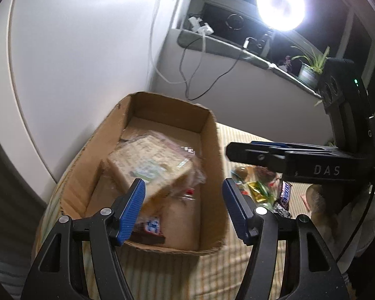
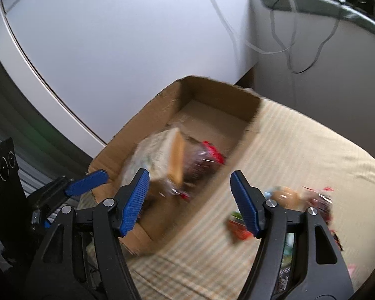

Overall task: Organize snacks
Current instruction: 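Carry the bread loaf with the right tool into the box and release, then grasp the pink candy with right tool while left tool grasps the black-wrapped candy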

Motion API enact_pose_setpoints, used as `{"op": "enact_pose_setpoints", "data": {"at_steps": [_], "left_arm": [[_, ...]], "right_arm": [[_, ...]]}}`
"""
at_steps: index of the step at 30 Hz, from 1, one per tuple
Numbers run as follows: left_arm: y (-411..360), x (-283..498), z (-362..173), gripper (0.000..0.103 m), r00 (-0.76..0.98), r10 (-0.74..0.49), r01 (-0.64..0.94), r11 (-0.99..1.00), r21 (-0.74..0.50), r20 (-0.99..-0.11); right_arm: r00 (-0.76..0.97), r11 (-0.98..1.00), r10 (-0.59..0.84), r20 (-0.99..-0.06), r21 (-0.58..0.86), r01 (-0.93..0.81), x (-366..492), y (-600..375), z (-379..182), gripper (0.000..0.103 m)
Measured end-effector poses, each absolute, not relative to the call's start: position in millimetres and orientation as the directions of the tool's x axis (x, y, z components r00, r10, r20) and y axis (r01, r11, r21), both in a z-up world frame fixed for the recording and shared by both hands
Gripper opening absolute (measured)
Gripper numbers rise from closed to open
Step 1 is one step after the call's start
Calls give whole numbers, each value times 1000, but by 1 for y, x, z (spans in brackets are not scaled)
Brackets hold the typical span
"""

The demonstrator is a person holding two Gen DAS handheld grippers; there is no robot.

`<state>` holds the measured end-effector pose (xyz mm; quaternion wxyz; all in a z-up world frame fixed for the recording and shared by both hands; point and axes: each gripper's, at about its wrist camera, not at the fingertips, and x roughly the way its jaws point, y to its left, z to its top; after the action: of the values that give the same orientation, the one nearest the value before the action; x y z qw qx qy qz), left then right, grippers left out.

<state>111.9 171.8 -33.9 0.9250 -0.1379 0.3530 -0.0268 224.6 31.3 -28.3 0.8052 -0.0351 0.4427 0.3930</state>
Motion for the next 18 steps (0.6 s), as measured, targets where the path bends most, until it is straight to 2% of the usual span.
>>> {"op": "enact_pose_setpoints", "data": {"at_steps": [8, 10, 14, 18], "left_arm": [[137, 103, -31, 63, 752, -203, 30, 961, -275, -628], [124, 104, -31, 63, 744, -225, 59, 960, -274, -629], [104, 108, -39, 63, 720, -271, 101, 951, -291, -638], [86, 114, -52, 52, 675, -317, 132, 940, -314, -666]], "right_arm": [[431, 773, 569, -700, 277, -571, 221, -66, -30, 71], [462, 797, 543, -702, 257, -546, 219, -86, -33, 80], [510, 844, 478, -715, 211, -494, 213, -124, -42, 80], [500, 869, 439, -747, 211, -448, 205, -163, -62, 80]]}}
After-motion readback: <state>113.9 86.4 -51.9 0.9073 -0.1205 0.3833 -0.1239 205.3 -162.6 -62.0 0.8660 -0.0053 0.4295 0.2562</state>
